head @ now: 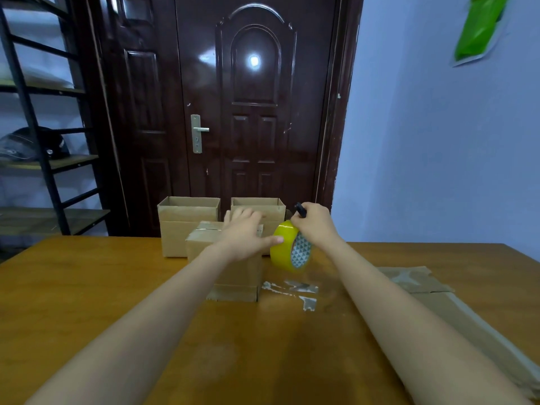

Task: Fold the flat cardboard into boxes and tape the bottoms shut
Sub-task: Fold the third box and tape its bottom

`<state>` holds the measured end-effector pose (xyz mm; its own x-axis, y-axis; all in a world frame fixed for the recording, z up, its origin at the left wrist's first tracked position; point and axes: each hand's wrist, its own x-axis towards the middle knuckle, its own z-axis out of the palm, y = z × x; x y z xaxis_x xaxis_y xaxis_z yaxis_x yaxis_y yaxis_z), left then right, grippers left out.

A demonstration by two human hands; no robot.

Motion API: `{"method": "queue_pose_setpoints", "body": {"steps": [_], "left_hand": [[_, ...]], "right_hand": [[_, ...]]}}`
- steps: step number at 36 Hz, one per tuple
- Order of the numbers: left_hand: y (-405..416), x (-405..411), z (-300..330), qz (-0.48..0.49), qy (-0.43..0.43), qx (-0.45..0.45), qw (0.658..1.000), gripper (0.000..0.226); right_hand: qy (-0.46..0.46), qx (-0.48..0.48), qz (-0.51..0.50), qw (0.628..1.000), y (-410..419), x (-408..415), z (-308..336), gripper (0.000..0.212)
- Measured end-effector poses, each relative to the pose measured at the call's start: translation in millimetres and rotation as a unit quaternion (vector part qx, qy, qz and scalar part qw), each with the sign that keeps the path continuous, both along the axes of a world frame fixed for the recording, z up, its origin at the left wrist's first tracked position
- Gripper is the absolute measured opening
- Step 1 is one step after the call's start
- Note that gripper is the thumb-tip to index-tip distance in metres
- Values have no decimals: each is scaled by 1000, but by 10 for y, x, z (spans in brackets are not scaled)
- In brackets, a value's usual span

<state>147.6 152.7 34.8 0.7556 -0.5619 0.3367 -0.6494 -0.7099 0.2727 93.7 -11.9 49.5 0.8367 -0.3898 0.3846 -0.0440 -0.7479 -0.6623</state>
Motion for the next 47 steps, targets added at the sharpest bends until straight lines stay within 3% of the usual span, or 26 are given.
{"method": "queue_pose_setpoints", "body": {"steps": [4, 8, 11, 16, 23, 28, 32, 34, 40, 44, 47], "left_hand": [[-255, -211, 55, -15, 29, -44, 998, 67], [-431, -354, 80, -12, 117, -137, 984, 40], [-469, -413, 54, -18, 133, -201, 970, 31], [-437, -503, 0, -9, 94, -176, 980, 34], [-214, -706, -110, -55, 3, -145, 988, 41], [-82, -844, -155, -101, -69, -130, 984, 42], [8, -938, -163, -131, -93, -132, 978, 49], [50, -991, -159, -145, -106, -140, 974, 50], [245, -1087, -88, -146, -114, -192, 964, 52], [314, -1161, -86, -152, -105, -206, 961, 56], [374, -1192, -91, -150, -107, -216, 959, 56]], "right_hand": [[-5, 8, 26, 1000, 6, -33, 99, 15], [-12, 20, 42, 999, -30, -37, 156, 16], [-11, 72, 36, 997, -92, -69, 178, 17], [-13, 180, 35, 983, -101, -143, 160, 5], [-26, 330, -13, 943, -298, -222, 66, 18], [11, 417, -25, 909, -271, -346, -53, 8], [122, 572, 42, 810, -150, -475, -155, 25], [137, 631, 80, 760, -111, -529, -219, 24], [123, 713, 188, 664, 107, -634, -324, 23], [73, 779, 231, 579, 253, -636, -439, 22], [39, 800, 243, 547, 368, -615, -519, 27]]}}
